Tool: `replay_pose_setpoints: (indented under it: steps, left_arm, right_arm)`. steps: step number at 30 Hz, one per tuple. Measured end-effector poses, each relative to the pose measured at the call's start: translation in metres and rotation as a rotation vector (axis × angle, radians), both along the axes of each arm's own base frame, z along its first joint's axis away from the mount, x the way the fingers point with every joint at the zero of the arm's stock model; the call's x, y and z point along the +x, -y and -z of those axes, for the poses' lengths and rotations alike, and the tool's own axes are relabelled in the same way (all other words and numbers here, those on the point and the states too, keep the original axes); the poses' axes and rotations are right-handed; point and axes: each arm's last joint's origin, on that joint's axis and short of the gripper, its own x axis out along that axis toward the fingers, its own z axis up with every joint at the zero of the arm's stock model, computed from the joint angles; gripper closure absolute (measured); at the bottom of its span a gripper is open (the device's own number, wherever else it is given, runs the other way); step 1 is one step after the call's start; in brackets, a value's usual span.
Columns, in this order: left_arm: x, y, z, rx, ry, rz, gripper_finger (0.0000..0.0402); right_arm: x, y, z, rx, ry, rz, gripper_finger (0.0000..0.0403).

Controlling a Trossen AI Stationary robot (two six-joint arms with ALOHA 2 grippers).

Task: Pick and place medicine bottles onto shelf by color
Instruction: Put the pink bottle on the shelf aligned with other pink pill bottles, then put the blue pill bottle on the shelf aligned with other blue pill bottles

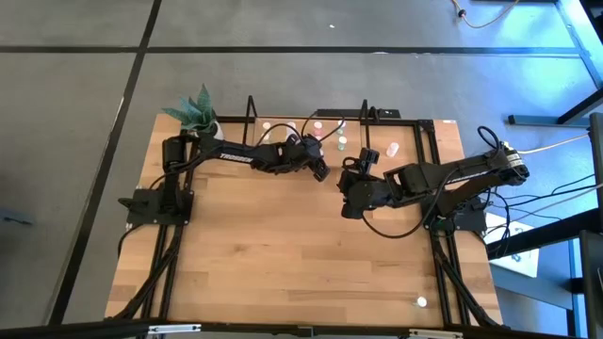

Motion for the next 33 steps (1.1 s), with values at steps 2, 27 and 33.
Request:
replay_pose_setpoints:
  steps: [2,27,33]
  left_arm:
    - [0.0,0.0,0.0,-0.001,0.001,0.0,0.0239]
    - [-0.006,0.004,-0.021,-0.012,0.029,0.029,0.0181]
    - [-0.018,0.01,-0.045,0.016,0.008,0.063,0.0181]
  right_arm:
    - [0.0,0.0,0.0,0.0,0.0,0.0,0.0155]
    - [0.0,0.0,0.0,0.0,0.0,0.0,0.0155]
    - [0.0,0.0,0.0,0.0,0.001,0.0,0.0155]
